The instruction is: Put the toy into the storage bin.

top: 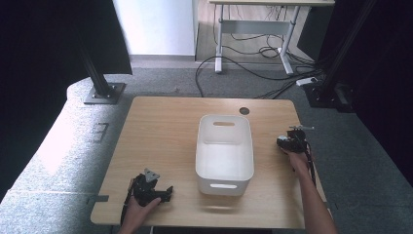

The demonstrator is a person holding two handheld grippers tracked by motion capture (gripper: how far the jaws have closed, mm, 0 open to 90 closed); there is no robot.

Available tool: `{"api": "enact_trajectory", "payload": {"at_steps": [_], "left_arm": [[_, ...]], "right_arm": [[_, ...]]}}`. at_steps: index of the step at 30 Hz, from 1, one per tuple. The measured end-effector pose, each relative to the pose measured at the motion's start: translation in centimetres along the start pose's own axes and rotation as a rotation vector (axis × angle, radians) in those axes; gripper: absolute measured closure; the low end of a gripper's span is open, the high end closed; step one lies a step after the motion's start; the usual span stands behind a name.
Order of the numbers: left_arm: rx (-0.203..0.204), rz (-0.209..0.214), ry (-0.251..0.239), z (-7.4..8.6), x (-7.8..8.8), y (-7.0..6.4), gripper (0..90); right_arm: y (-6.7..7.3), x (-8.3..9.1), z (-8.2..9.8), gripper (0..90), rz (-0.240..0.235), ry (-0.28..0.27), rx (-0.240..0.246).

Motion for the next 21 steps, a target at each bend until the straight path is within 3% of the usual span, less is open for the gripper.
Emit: {"api": "enact_trajectory", "payload": {"at_steps": [10, 21], "left_arm": [[-0.002, 0.002, 0.001, 0.0, 0.0, 0.0, 1.7], [-0.003, 0.003, 0.001, 0.0, -0.1, 0.0, 1.7]], "right_arm": [[1.3, 1.6, -0.4, 50.2, -0.03, -0.011, 0.018], [1.9, 3.0, -1.0, 50.2, -0.032, -0.021, 0.029]]}}
Point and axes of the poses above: each handheld gripper's, and its own axes: x roughly backward along the jaws, z roughly out of its underside, y roughly to its left, the point moved 7 cm from there along -x, roughly forward along the jaws, and after that the axes turned 15 degrees about -y, right-handed, at the moved point
